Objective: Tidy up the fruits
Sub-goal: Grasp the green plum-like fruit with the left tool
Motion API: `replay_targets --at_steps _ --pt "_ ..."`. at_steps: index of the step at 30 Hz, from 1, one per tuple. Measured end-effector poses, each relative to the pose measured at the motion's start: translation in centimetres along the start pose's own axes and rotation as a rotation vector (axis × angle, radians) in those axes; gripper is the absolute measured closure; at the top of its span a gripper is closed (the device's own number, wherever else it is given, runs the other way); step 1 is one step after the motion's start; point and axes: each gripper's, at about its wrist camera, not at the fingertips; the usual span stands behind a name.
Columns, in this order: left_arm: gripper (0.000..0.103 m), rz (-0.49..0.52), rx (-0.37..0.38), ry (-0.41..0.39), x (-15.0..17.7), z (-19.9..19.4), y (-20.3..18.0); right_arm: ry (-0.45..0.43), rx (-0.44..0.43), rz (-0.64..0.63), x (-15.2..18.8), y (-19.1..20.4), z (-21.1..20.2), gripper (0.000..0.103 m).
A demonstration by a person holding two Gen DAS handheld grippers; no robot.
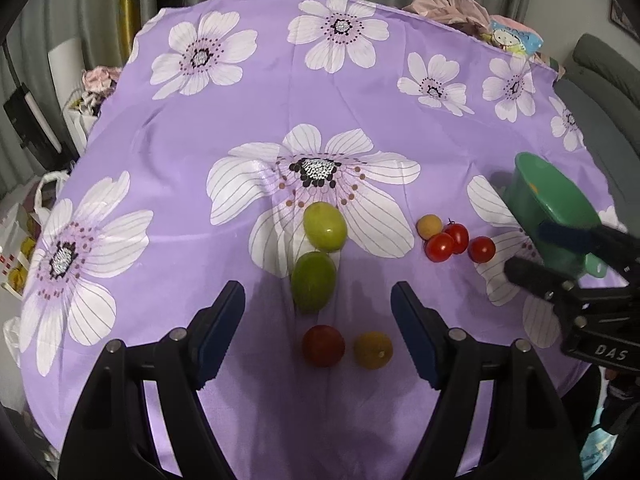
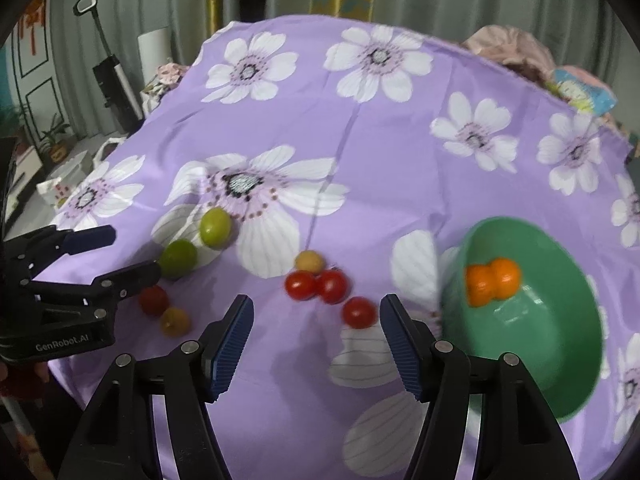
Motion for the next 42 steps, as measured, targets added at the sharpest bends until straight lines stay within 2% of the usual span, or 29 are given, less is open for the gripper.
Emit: replay_targets --at_steps 4,6,10,16,17,20,24,28,31,34,36,42 --pt "0.029 -0.032 0.014 0.007 -0.1 0.1 1.8 0.040 -0.056 0.030 0.4 0.2 1.4 0.037" --pt "0.029 -0.053 0.049 0.012 -0.3 0.2 2.8 0.048 -0.098 0.043 0.4 0.4 2.0 0.037" --pt "0.030 -0.122 0.180 0.038 -0.7 0.8 4.3 0.068 -0.218 0.091 0.0 0.6 3.5 0.037" --pt "0.038 -0.113 0.250 0.058 -1.2 1.2 4.1 0.071 -0.347 0.054 -0.6 2.7 5.2 0.037" --pt "0.041 -0.103 0.245 0.062 -1.3 1.4 3.9 0.073 -0.380 0.040 -0.7 3.3 5.6 0.037" --pt "0.049 -0.064 0.231 0.060 -1.7 1.5 3.5 0.072 -0.402 0.002 -0.8 4.5 6.3 0.037" --pt "0.050 -0.018 0.240 0.084 -2.2 2.3 2.9 0.084 -0.472 0.007 -1.2 5.3 7.4 0.040" --pt "0.051 -0.001 0.238 0.129 -2.7 3.6 2.7 0.113 -0.480 0.008 -1.6 5.9 8.7 0.042" --pt "0.051 0.025 0.252 0.168 -3.0 4.5 2.3 0.139 -0.527 0.032 -1.8 6.2 9.4 0.044" --pt "0.051 0.019 0.268 0.226 -3.2 5.4 2.2 0.144 -0.514 0.023 -2.1 6.5 9.7 0.044" --pt "0.055 0.021 0.261 0.252 -3.6 5.9 2.2 0.180 -0.522 0.035 -2.1 6.5 10.5 0.045" --pt "0.068 -0.002 0.280 0.319 -4.2 6.8 2.6 0.208 -0.569 0.045 -2.7 6.5 11.0 0.049"
Point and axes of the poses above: each gripper's, at about its wrist camera, not at the fingertips, and z roughly the way its jaws point, y to its left, x to its underside
